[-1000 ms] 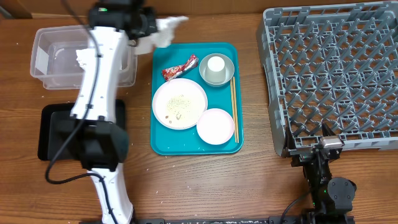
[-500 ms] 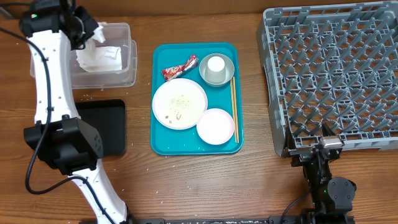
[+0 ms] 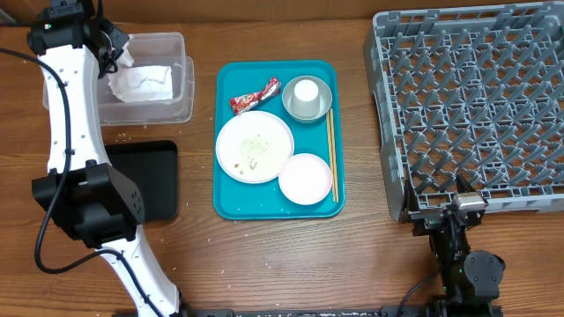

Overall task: Sort waste into correct bins and load items into the dishwasher
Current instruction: 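Carry the tissue to the clear bin and open the left gripper, then move the left gripper back to the red snack wrapper on the tray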

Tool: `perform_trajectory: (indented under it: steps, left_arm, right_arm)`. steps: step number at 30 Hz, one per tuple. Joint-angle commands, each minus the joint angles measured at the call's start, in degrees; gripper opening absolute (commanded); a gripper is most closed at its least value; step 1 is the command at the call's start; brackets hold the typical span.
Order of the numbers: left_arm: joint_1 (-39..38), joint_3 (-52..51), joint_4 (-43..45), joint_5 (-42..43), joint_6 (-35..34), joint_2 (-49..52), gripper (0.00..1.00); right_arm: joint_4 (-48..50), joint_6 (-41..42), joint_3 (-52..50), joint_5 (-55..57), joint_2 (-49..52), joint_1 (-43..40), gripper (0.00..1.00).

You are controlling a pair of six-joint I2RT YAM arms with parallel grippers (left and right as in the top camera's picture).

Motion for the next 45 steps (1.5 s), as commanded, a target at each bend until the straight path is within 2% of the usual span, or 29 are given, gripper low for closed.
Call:
perform_trajectory:
  steps: [1,7,10,11,13,16,18,21,23,26,30,33,37,40,45]
  left_arm:
    - [0.0,-0.3,-0.6,-2.9,-2.3,-1.8,0.04]
    - [0.0,-0.3,-3.4,-10.0,-7.1,-1.8,0.04]
    - [0.0,-0.3,-3.3,-10.3,-7.5,-1.8,0.04]
    - [0.0,-0.3,-3.3,-10.3,-7.5,-1.8,0.07]
    - [0.0,-0.3,-3.3,-10.3,-7.5,-1.8,0.2]
    - [0.0,-0.3,-3.3,-10.3,-7.5,-1.8,0.29]
    - [0.0,-0.3,-3.3,-10.3,-7.4,-1.8,0.45]
    - [0.0,-0.3,-3.3,-9.6,-6.3,-1.8,0.52]
    - [0.0,-0.2,-3.3,-6.5,-2.8,-1.8,0.52]
    - [-0.1,-0.2,-2.9,3.9,5.8,-1.9,0.52]
    - [-1.3,-0.2,-1.0,21.7,19.1,-1.9,0.5]
    - [-4.0,-0.2,-0.8,30.1,30.4,-1.9,0.54]
    - [-9.6,-0.3,-2.6,29.1,40.0,-1.8,0.58]
    - [-14.2,-1.5,-2.9,28.7,46.6,-1.7,0.69]
    - [-21.1,-4.3,-0.5,18.2,48.5,-0.8,0.73]
  right_arm:
    - [0.3,0.0,-0.6,0.4,-0.7,-0.2,1.0]
    - [0.3,0.0,-0.6,0.4,-0.7,-0.2,1.0]
    - [0.3,0.0,-0.6,0.4,-0.7,-0.2,1.0]
    - [0.3,0.0,-0.6,0.4,-0.7,-0.2,1.0]
    - [0.3,0.0,-0.6,0.4,-0.7,-0.2,1.0]
    - [0.3,0.0,-0.6,0.4,-0.7,-0.2,1.0]
    - [0.3,0.0,-0.6,0.4,-0.7,-0.2,1.0]
    - [0.3,0.0,-0.6,0.4,-0.7,-0.2,1.0]
    - [0.3,0.0,-0.6,0.4,-0.7,-0.2,1.0]
    - [0.3,0.0,-0.6,0.4,-0.7,-0.2,1.0]
    - [0.3,0.0,-0.6,0.4,-0.7,-0.2,1.0]
    - [0.3,0.0,-0.6,0.4,-0.7,-0.2,1.0]
    - [0.3,0.0,-0.6,0.4,-0.7,-0.2,1.0]
    - [0.3,0.0,-0.6,0.4,-0.7,-0.2,1.0]
    - [0.3,0.0,-0.6,0.4,-0.7,-0.2,1.0]
